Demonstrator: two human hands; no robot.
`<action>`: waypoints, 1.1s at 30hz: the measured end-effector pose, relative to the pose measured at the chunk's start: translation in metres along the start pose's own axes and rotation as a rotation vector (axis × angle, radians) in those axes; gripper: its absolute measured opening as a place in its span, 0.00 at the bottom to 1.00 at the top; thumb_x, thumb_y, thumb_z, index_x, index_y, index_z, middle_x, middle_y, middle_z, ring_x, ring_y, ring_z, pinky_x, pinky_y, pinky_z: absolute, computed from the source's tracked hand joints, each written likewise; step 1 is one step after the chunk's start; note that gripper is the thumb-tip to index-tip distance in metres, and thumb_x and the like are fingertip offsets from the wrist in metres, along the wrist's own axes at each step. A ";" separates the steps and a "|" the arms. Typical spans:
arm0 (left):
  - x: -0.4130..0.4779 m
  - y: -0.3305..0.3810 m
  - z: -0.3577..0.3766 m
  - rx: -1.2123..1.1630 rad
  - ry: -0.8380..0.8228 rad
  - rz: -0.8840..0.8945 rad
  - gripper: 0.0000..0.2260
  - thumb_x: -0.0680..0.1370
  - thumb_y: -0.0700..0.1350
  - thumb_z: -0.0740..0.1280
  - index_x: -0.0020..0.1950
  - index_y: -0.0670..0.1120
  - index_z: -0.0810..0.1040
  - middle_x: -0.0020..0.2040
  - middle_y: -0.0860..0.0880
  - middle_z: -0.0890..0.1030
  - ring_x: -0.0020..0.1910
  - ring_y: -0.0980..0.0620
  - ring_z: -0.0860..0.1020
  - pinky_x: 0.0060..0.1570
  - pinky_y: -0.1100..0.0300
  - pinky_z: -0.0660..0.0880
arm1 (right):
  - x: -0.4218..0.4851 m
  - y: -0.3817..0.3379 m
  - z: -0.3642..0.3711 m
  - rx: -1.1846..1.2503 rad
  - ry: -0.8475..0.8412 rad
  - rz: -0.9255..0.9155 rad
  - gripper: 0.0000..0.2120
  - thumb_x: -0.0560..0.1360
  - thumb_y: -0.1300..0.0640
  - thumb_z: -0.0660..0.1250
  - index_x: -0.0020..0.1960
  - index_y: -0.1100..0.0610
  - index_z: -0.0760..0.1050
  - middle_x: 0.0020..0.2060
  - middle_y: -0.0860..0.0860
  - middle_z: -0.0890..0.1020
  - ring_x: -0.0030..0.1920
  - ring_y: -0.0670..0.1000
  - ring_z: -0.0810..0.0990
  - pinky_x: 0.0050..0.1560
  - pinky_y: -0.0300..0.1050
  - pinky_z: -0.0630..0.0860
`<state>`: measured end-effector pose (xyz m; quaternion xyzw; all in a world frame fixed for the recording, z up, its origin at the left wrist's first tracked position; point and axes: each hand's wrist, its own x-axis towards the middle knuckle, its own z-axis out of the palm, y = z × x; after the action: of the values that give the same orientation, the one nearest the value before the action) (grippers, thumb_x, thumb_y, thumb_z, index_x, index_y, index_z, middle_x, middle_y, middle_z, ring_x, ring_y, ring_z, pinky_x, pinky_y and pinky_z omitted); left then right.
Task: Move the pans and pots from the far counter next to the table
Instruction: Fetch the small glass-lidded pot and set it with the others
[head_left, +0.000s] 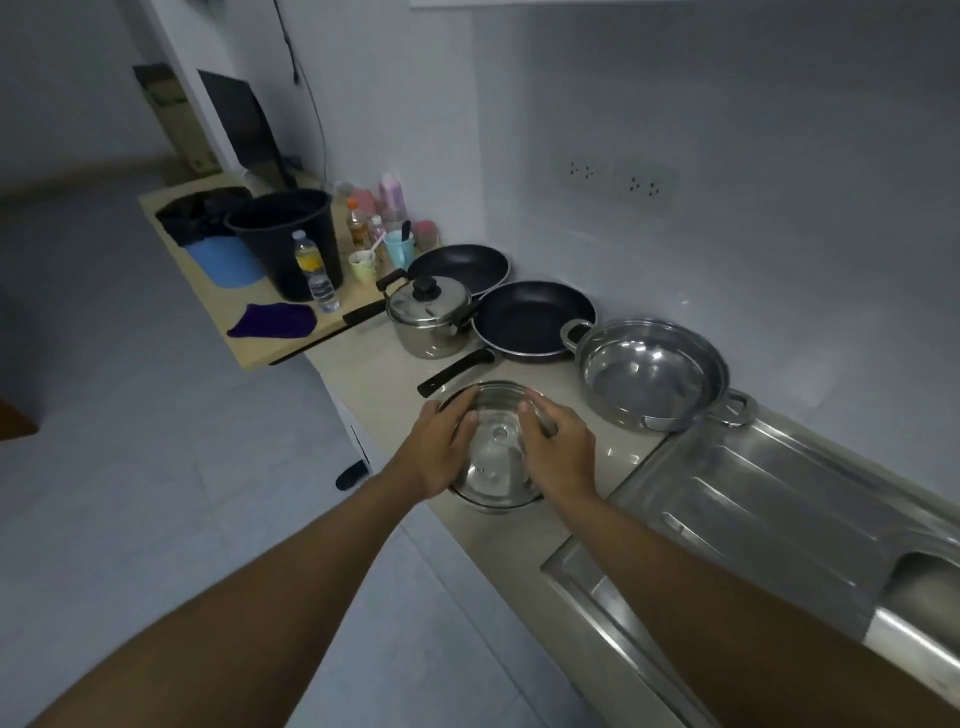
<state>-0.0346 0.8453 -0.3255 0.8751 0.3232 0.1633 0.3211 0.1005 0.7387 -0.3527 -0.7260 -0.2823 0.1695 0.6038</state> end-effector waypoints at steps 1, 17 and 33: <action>0.010 -0.004 0.000 0.003 -0.014 0.000 0.19 0.85 0.51 0.53 0.77 0.53 0.65 0.67 0.47 0.74 0.66 0.49 0.68 0.66 0.55 0.65 | 0.008 0.002 0.003 -0.003 0.003 0.007 0.14 0.79 0.51 0.67 0.63 0.49 0.81 0.54 0.49 0.82 0.53 0.45 0.80 0.58 0.40 0.75; 0.179 -0.077 0.045 -0.056 -0.314 0.235 0.17 0.84 0.47 0.56 0.73 0.50 0.70 0.58 0.45 0.79 0.61 0.44 0.74 0.66 0.45 0.69 | 0.107 0.060 0.050 -0.124 0.328 0.141 0.13 0.79 0.51 0.67 0.62 0.49 0.82 0.55 0.47 0.85 0.56 0.44 0.81 0.62 0.41 0.75; 0.225 -0.150 0.075 -0.108 -0.546 0.133 0.21 0.84 0.53 0.54 0.78 0.58 0.62 0.66 0.47 0.68 0.66 0.51 0.71 0.65 0.63 0.62 | 0.127 0.102 0.101 -0.338 0.397 0.279 0.14 0.81 0.53 0.65 0.65 0.51 0.80 0.57 0.52 0.82 0.58 0.50 0.79 0.62 0.42 0.73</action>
<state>0.0998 1.0495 -0.4637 0.8876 0.1575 -0.0409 0.4309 0.1614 0.8843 -0.4610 -0.8669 -0.0805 0.0563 0.4888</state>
